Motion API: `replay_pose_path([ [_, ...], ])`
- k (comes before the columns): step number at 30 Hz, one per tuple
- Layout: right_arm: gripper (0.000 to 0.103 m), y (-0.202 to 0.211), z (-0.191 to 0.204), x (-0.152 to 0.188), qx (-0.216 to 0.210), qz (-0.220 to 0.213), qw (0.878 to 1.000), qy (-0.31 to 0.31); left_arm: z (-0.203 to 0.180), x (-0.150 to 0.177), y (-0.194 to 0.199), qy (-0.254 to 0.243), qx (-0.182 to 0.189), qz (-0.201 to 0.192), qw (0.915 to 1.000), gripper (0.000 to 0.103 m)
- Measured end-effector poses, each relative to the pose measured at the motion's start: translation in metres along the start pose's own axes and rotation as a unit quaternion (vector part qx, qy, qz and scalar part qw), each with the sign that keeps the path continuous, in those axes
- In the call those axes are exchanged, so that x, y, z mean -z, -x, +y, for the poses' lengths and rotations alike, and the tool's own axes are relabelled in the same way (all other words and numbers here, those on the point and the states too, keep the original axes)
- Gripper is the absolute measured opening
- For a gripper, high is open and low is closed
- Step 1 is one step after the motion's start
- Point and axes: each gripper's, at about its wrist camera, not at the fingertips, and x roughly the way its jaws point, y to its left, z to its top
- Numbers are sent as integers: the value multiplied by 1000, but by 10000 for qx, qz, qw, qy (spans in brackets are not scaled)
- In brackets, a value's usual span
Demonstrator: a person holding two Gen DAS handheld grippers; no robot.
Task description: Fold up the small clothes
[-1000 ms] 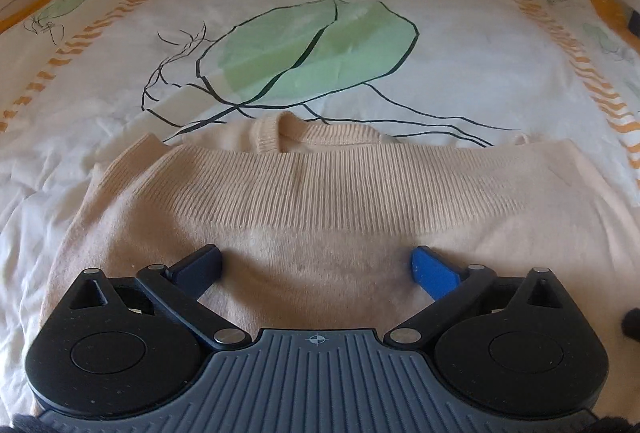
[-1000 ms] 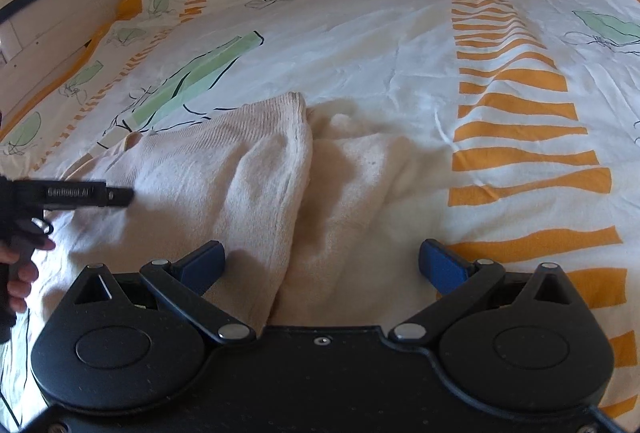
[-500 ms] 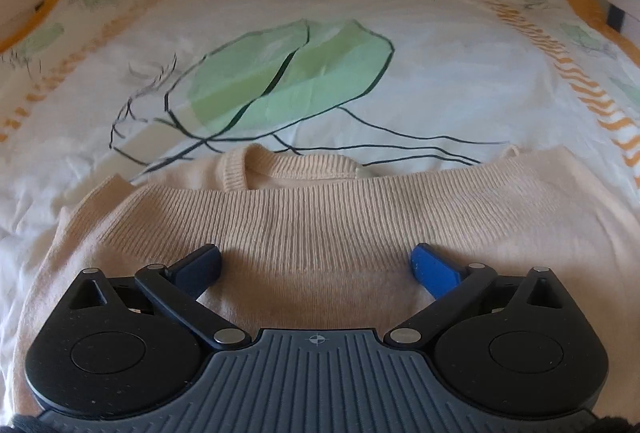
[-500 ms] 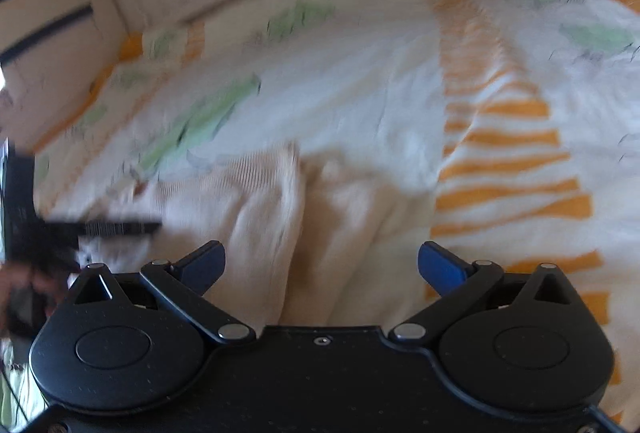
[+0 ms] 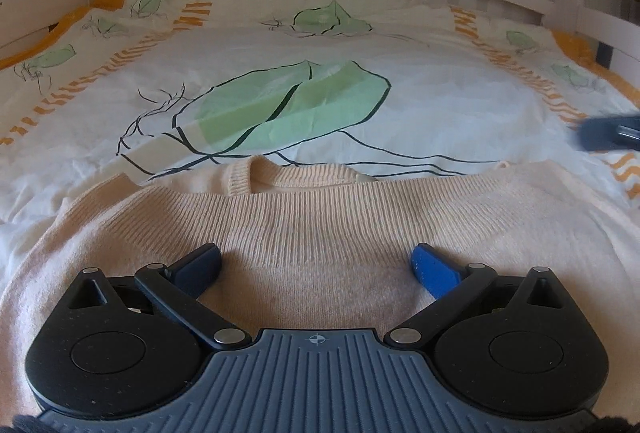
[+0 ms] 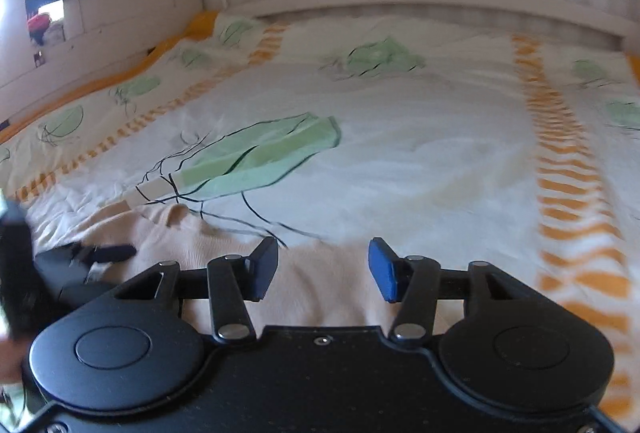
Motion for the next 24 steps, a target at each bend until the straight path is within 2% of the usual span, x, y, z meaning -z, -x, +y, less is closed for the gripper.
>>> replay_pose_path([
  [6,55,-62,-6,-16,-139,948,9954,45,3,1,0,86,70,-32,9999,103],
  [10,53,-69,0,-7,-310,1381,9888,483,4,2,1,132,105,-63,9998,103],
  [11,51,-66,2,-5,-343,1385,9881,583,5,3,1,138,113,-71,9998,103],
  [13,41,-61,4,-2,-367,1378,9872,721,5,3,1,151,124,-81,9998,103],
  [14,27,-60,4,-2,-356,1347,9873,760,5,3,1,156,127,-85,9998,103],
  [16,17,-54,5,1,-371,1226,9883,823,5,3,1,164,134,-92,9997,103],
  [18,13,-47,9,1,-282,1011,9896,984,6,4,1,169,139,-102,9997,103],
  [20,12,-36,13,0,87,585,9918,1129,6,4,1,178,146,-109,9997,103],
  [21,12,-32,10,-1,229,454,9937,1001,6,4,2,187,152,-116,9996,103],
  [23,12,-37,3,-1,311,545,9959,645,6,4,2,187,149,-113,9997,103],
  [24,12,-42,5,2,390,612,9950,682,5,4,2,177,139,-108,9997,103],
])
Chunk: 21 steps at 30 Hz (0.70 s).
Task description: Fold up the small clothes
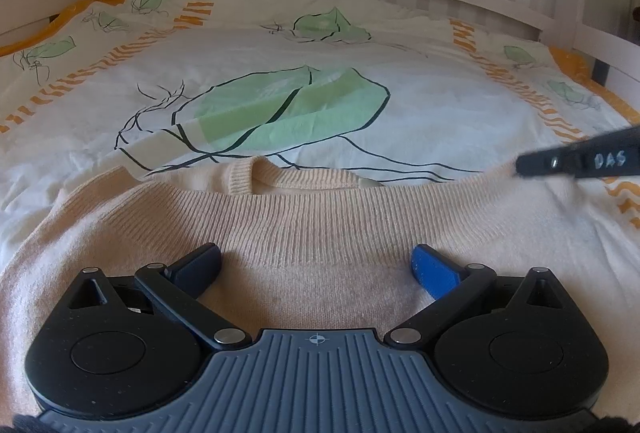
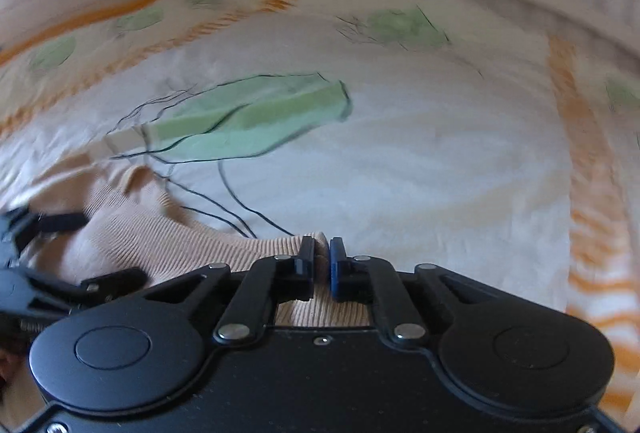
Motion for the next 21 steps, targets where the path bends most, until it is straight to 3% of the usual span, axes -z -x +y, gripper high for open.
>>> replay_pose_path([
  [3,16,-10,12,5,68,176,9995,257,-1,-1,0,-33,-25,15,10000,103],
  [5,27,-5,13,2,53,20,9998,167,-2,-1,0,-64,-51,16,10000,103],
  [7,31,0,12,-3,-52,-153,9998,79,-3,-1,-1,-79,-61,21,9999,103],
  [9,45,1,14,-9,-266,-195,9994,125,-3,-1,-1,-86,-64,19,9999,103],
  [15,45,-17,48,-21,-769,99,9938,795,-1,-1,1,-23,-10,-33,10000,103],
  [21,47,-41,63,-18,-910,455,9902,961,18,2,7,508,403,-255,9976,102],
])
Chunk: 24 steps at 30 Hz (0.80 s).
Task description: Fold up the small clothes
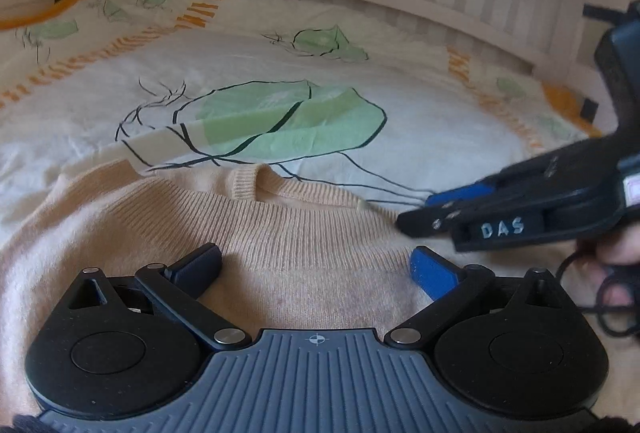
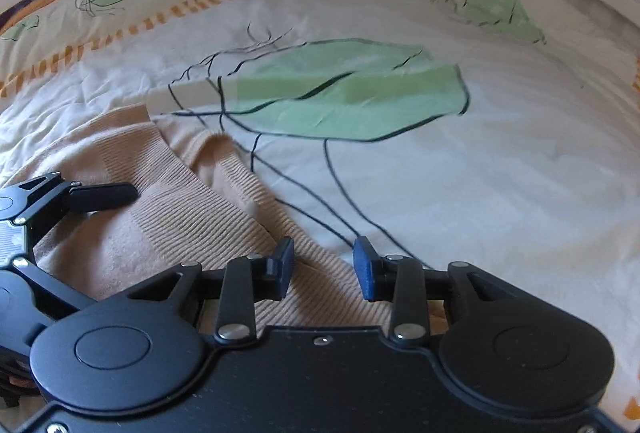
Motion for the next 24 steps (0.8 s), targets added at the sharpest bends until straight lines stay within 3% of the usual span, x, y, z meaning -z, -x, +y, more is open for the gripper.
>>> replay_pose_path([
  [4,43,-2,5,-2,-48,119,9995,274,-7,0,-2,-159,-119,45,9998,102],
  [5,25,-2,4,-2,-146,135,9995,252,-8,0,-3,-182,-137,50,9997,102],
  [6,16,-3,3,-2,-257,150,9994,192,-8,0,-3,-184,-140,50,9997,102],
  [11,8,0,-4,-1,353,-78,9991,-207,-6,0,-2,-161,-117,49,9998,102],
  [13,7,-2,-8,2,378,-89,9981,-487,-7,0,-2,-184,-138,61,9997,102],
  [16,21,10,-6,5,322,-416,9971,-543,-9,-1,-3,-226,-174,89,9996,102],
  [17,42,17,-9,7,348,-538,9954,-712,-9,-1,-3,-246,-187,100,9995,102],
  [18,56,28,-12,10,387,-708,9921,-957,-10,-1,-3,-270,-206,115,9994,103],
  [22,60,81,-25,40,487,-1216,9740,-1847,-14,-2,-6,-370,-291,177,9987,103],
  [24,71,103,-32,61,555,-1230,9651,-2246,-15,-2,-6,-417,-327,203,9984,103],
])
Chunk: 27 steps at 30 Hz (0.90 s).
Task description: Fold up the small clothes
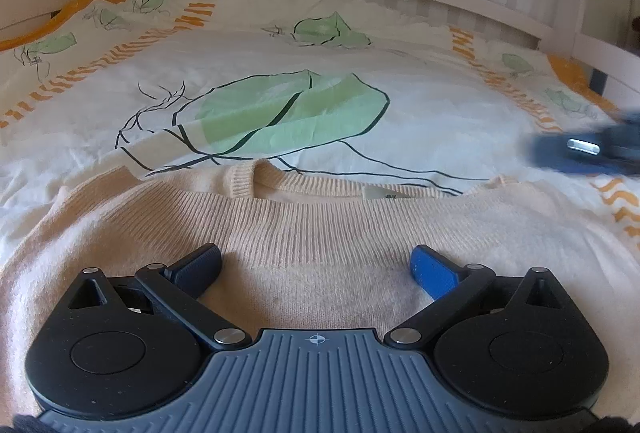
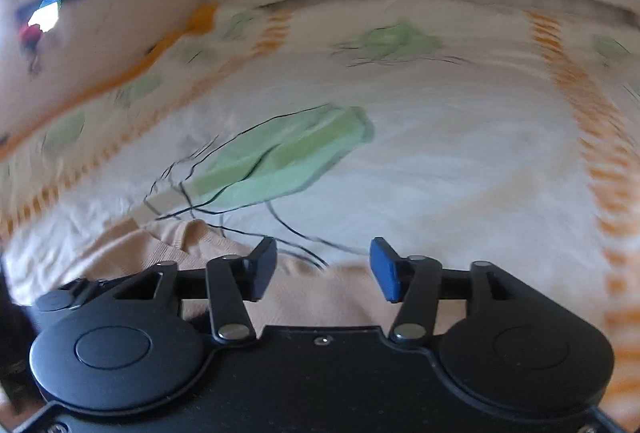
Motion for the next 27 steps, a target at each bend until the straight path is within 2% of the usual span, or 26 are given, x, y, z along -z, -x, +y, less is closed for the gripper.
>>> replay_pose_path([
  [7,81,61,-46,55,563,180,9949,-813,-3,0,-2,-118,-96,73,9999,103],
  [10,81,64,-60,67,316,279,9914,-1238,-5,0,-2,-144,-118,88,9998,103],
  [15,87,52,-70,69,27,357,9877,-1523,-6,-1,-3,-174,-143,106,9997,103],
  [19,87,42,-78,64,-901,359,9767,-1912,-8,-1,-4,-224,-183,134,9995,103],
  [21,87,31,-77,63,-1099,456,9727,-1991,-9,-3,-4,-250,-203,183,9993,103],
  [22,87,26,-78,64,-1138,544,9709,-2034,-9,-4,-5,-270,-209,234,9991,103],
  [24,90,27,-77,70,-1213,430,9700,-2061,-8,-11,-7,-305,-180,428,9985,103],
  [27,94,33,-75,81,-1391,340,9693,-2001,-5,-27,-14,-353,-58,893,9954,103],
])
